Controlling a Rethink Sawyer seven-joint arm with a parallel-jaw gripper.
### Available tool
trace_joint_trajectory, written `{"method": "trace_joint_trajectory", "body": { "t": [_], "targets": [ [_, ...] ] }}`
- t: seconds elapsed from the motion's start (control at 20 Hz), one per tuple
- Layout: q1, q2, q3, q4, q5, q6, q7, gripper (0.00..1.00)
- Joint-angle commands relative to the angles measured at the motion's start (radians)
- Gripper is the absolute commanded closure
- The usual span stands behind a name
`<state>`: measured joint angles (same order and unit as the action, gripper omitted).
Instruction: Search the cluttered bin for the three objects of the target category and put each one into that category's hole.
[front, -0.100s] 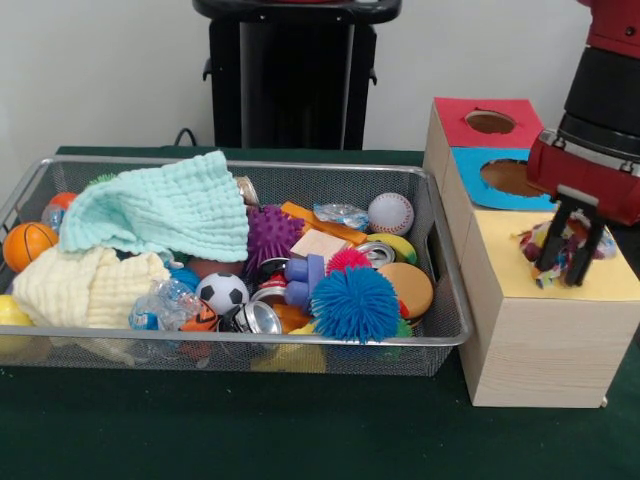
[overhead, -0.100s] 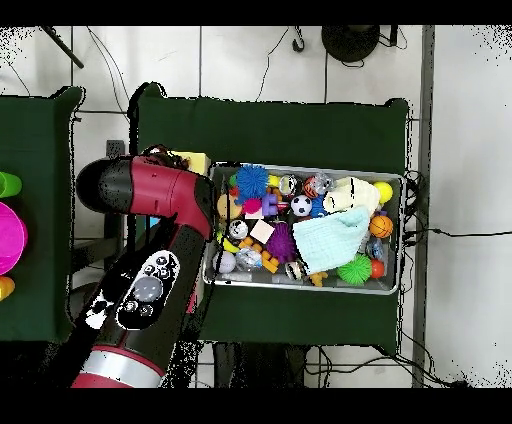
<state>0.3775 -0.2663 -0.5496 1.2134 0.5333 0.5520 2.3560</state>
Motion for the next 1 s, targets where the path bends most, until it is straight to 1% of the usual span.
{"method": "trace_joint_trajectory", "body": {
  "t": [0.05,0.15,0.25,0.75,1.0],
  "targets": [
    [-0.051,0.017,0.050,-0.004,0.017,-0.042,0.207,0.00],
    [-0.054,0.011,0.060,-0.001,0.021,-0.033,0.208,0.00],
    [-0.048,0.016,0.054,-0.008,0.024,-0.027,0.220,0.00],
    [-0.055,-0.029,0.088,0.047,0.023,-0.028,0.194,0.00],
    [-0.049,-0.102,0.101,0.110,0.021,0.010,0.171,0.00]
  ]
}}
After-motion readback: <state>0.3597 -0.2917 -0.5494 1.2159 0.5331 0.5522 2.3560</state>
